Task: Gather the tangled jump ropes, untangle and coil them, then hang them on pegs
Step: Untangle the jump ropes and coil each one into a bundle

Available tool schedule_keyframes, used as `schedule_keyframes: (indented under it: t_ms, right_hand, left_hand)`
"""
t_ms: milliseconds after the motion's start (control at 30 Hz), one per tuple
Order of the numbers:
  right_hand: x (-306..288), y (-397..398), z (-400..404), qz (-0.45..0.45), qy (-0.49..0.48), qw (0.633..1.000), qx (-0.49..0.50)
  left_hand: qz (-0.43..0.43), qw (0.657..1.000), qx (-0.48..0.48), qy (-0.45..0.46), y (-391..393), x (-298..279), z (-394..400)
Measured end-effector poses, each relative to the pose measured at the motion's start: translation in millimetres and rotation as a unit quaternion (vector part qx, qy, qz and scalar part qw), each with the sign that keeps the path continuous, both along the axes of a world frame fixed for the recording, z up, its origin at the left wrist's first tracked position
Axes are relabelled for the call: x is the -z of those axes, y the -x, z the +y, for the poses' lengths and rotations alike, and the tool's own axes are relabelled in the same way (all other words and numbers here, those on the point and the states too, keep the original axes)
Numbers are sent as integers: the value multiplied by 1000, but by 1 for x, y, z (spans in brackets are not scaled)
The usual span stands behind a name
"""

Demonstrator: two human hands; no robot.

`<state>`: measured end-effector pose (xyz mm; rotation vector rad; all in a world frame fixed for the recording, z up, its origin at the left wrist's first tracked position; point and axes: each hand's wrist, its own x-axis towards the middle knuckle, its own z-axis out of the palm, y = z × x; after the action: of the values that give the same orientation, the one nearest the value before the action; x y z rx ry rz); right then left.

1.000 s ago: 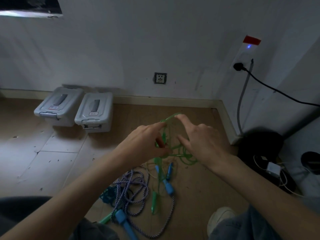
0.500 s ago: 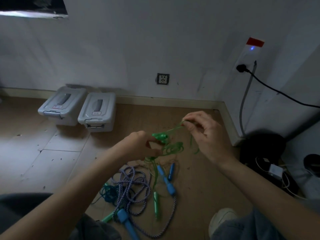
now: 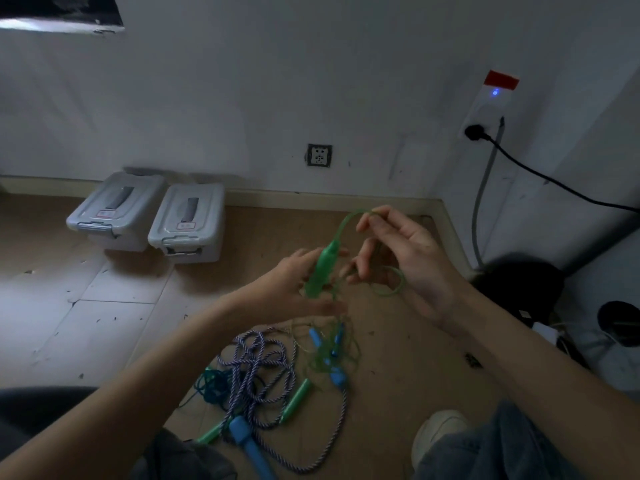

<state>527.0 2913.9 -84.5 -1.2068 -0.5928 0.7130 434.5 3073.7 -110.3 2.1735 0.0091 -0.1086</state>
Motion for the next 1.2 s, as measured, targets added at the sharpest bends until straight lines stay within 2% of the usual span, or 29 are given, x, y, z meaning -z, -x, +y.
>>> schedule_keyframes:
  t_ms: [33, 67, 133, 200, 267, 367, 433, 500, 600, 700, 733, 800, 867, 900, 933, 1033, 1133, 1200]
  right_hand:
    - [-2, 0, 1, 19, -11, 1000, 11]
    - [-5, -3, 2, 44, -25, 998, 38]
    - [-9, -11, -1, 92, -56, 987, 120]
    - [-8, -20, -7, 42, -16, 980, 196]
    - [-3, -22, -11, -64, 130, 972, 183]
    - [13, -16, -9, -120, 388, 913, 20]
    - [19, -12, -5, -153, 457, 876, -10]
    - [18, -10, -3, -210, 448, 869, 7]
    - [17, -7, -4, -240, 386, 890, 39]
    - [14, -5, 0, -265, 319, 902, 118]
    - [11, -4, 0, -244, 295, 917, 110]
    - [5, 1, -1, -165, 231, 959, 14]
    - [4, 11, 0, -167, 220, 958, -77]
    - [7, 13, 2, -191, 221, 953, -84]
    - [9, 15, 4, -210, 214, 952, -67]
    - [11, 10, 5, -202, 190, 961, 9]
    - [9, 4, 0, -165, 187, 968, 39]
    - [7, -3, -3, -137, 176, 970, 97]
  left_hand:
    - [28, 995, 22, 94, 1, -2, -6]
    - [65, 986, 43, 149, 4, -1, -10]
    - [134, 981, 67, 125, 10, 5, -12]
    - [173, 978, 58, 106, 15, 12, -9]
    - [173, 965, -11, 197, 15, 9, -8]
    - [129, 922, -126, 343, 9, -5, -7]
    - [108, 905, -134, 388, 5, -14, -9]
    - [99, 892, -142, 418, 5, -21, -10]
    - [70, 870, -165, 459, 7, -28, -10]
    - [16, 862, -180, 474, 8, -33, -8]
    - [3, 859, -189, 476, 7, -34, -8]
    - [-10, 845, -209, 492, 6, -35, -9]
    - [-14, 832, -217, 510, 6, -36, -12]
    - [-12, 831, -219, 511, 6, -37, -14]
    - [-9, 841, -221, 495, 7, -37, -15]
    - [7, 926, -199, 321, 11, -30, -15]
    - [80, 953, -147, 252, 12, -24, -18]
    - [101, 971, -132, 175, 11, -20, -21]
